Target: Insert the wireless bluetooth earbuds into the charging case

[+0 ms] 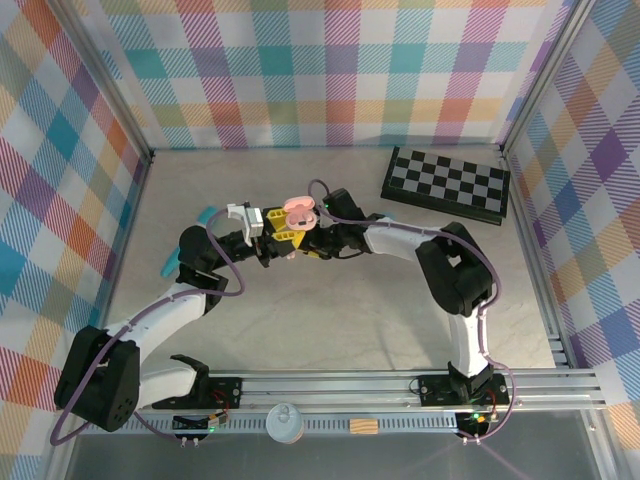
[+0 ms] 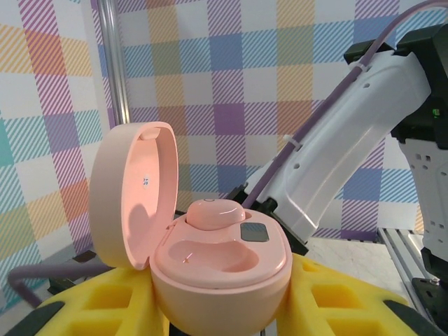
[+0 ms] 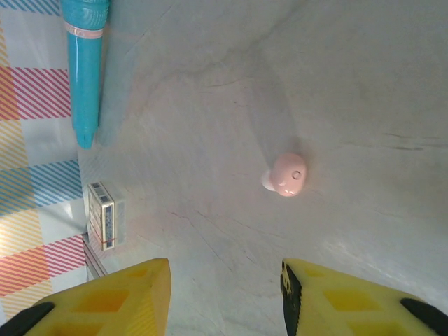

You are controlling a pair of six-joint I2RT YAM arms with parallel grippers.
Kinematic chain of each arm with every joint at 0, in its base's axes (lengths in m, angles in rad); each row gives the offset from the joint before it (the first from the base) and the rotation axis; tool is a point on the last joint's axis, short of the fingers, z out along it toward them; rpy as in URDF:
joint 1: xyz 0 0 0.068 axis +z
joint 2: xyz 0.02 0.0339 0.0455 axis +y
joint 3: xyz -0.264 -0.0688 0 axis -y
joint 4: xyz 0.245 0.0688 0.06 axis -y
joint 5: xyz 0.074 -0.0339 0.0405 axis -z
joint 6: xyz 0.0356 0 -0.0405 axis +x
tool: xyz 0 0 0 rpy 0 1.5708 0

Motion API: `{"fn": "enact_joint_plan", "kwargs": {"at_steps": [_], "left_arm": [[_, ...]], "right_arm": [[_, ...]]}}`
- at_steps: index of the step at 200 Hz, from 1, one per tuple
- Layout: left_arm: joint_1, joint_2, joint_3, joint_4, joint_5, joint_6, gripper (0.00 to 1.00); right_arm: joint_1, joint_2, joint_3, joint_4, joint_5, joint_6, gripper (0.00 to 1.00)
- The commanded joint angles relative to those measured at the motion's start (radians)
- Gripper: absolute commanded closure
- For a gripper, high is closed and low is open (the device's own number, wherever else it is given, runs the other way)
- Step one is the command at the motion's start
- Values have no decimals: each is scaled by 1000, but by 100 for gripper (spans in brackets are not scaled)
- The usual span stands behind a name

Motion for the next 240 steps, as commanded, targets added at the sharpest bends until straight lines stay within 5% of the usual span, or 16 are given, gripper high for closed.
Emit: {"fn": "enact_joint_plan", "kwargs": {"at_steps": [1, 240], "left_arm": [[4, -3, 32, 5, 31, -6, 64], [4, -49, 8, -37, 30, 25, 64]], "right_arm": [[6, 48, 53, 8, 8, 25, 55], [49, 250, 252, -106, -11, -18, 63]]}}
